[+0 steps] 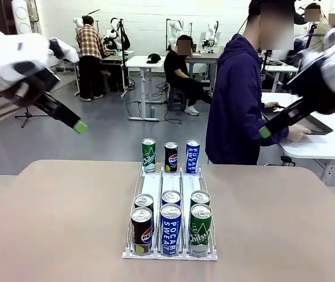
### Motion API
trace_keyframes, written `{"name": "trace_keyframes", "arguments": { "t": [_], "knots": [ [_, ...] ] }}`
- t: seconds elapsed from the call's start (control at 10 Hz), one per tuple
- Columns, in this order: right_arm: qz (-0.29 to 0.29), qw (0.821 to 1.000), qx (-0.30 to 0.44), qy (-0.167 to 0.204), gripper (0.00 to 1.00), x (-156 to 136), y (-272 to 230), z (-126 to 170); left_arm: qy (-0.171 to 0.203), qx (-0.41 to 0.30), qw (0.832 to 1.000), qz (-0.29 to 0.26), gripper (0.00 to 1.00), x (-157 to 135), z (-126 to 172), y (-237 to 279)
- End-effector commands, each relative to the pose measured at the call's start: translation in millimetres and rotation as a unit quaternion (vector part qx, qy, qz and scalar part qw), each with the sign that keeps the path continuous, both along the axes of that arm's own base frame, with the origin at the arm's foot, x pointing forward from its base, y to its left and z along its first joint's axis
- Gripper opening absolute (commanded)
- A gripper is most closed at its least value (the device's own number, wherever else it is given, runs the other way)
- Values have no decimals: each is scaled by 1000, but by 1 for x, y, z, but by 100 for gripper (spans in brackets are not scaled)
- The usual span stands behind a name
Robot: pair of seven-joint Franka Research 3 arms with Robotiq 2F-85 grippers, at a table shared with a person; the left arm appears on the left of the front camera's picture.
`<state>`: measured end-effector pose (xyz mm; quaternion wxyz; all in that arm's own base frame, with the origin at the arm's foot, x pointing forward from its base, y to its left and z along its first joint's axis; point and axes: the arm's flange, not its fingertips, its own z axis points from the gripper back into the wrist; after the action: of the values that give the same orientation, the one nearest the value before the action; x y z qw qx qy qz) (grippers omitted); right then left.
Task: Retrieve and hand over the desired beverage to the person.
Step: Pick up a can of the same type that the person held from the Automatic Can Dispenser.
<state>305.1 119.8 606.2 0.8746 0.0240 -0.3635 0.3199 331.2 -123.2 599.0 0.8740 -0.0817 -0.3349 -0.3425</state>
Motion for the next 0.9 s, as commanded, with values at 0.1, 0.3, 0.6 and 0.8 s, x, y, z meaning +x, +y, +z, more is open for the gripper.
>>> {"name": "trace_keyframes", "arguments": {
  "t": [0.1,0.3,0.6,0.8],
  "knots": [
    [32,993,116,20,100,-20,-95,18,72,-106,988,-88,100,-18,37,100],
    [11,982,185,36,100,-23,-154,23,76,-158,983,-63,100,-32,45,151],
    [39,970,232,59,100,-22,-205,20,66,-198,977,-29,100,-40,42,191],
    [22,974,222,45,100,-28,-202,19,72,-187,979,-27,100,-44,47,195]
  ]
}}
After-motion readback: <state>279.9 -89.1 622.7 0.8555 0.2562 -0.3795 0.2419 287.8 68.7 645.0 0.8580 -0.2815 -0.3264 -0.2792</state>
